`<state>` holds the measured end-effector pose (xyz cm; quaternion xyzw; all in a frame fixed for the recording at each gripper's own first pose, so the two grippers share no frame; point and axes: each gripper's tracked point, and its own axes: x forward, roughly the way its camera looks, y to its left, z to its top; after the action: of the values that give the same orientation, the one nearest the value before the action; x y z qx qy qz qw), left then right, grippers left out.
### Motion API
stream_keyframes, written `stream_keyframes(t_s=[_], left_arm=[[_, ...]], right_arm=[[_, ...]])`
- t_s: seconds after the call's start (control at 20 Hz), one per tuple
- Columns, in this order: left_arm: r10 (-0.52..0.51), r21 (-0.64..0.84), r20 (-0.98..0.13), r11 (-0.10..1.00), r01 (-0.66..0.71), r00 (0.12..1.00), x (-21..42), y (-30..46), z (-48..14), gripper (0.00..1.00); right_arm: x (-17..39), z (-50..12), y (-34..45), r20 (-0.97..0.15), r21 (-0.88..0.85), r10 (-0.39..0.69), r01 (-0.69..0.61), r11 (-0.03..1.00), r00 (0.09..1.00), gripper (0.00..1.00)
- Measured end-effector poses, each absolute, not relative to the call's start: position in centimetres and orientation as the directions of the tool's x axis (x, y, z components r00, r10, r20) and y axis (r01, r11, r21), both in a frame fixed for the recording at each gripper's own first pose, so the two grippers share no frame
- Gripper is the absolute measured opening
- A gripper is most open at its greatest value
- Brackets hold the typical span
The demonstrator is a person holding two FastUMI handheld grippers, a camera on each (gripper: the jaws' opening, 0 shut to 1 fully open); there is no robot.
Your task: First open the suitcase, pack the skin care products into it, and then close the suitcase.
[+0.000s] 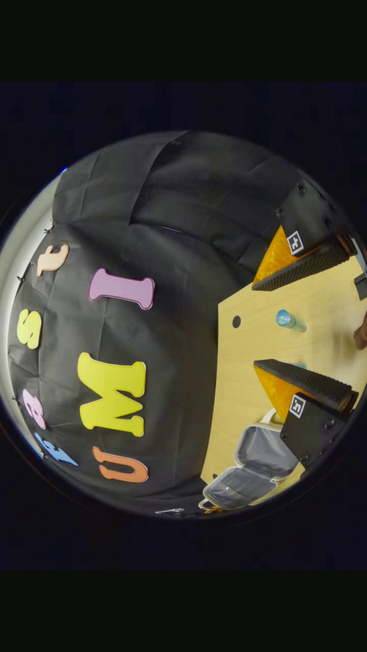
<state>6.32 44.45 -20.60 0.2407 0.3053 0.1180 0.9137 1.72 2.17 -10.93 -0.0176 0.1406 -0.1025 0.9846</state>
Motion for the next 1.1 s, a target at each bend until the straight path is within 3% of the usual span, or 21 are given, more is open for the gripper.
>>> stream_keyframes(t_s=[0.3,0.5,0.55,0.6,0.65,0.7,0.75,0.9,1.1], left_arm=[[0.231,0.289,-0.663,0.957,-0.041,0.712,5.0,47.6,-29.9,0.03],[0.177,0.232,-0.665,0.972,-0.025,0.725,4.9,48.4,-31.8,0.06],[0.188,0.24,-0.655,0.97,-0.034,0.732,5.1,48.9,-32.0,0.02],[0.211,0.258,-0.641,0.965,-0.051,0.738,5.0,49.3,-31.4,0.1],[0.237,0.281,-0.629,0.957,-0.068,0.741,4.6,49.9,-30.9,0.36],[0.247,0.286,-0.612,0.955,-0.081,0.751,4.4,50.0,-30.0,0.55],[0.257,0.291,-0.593,0.952,-0.095,0.763,4.2,49.6,-29.1,0.56],[0.28,0.31,-0.518,0.942,-0.128,0.808,3.3,47.6,-25.2,0.96],[0.205,0.251,-0.453,0.963,-0.096,0.868,3.1,39.3,-21.0,0.97]], right_arm=[[0.5,-11.7,2.2,-0.293,-0.106,-0.223,0.201,0.974,0.93,0.79],[-0.4,-13.4,2.1,-0.332,-0.155,-0.223,0.18,0.971,0.917,0.79],[-0.4,-13.4,2.0,-0.338,-0.162,-0.223,0.177,0.971,0.914,0.8],[-0.5,-13.2,2.0,-0.338,-0.156,-0.221,0.177,0.972,0.915,0.81],[-0.5,-13.1,2.1,-0.332,-0.148,-0.216,0.175,0.973,0.918,0.81],[-0.5,-13.1,2.0,-0.326,-0.149,-0.213,0.173,0.974,0.921,0.8],[-0.6,-13.3,2.0,-0.325,-0.152,-0.207,0.165,0.975,0.923,0.8],[-0.9,-13.7,2.2,-0.331,-0.132,-0.163,0.126,0.983,0.93,0.81],[-1.4,-13.8,2.1,-0.317,-0.097,-0.095,0.068,0.993,0.944,0.81]])
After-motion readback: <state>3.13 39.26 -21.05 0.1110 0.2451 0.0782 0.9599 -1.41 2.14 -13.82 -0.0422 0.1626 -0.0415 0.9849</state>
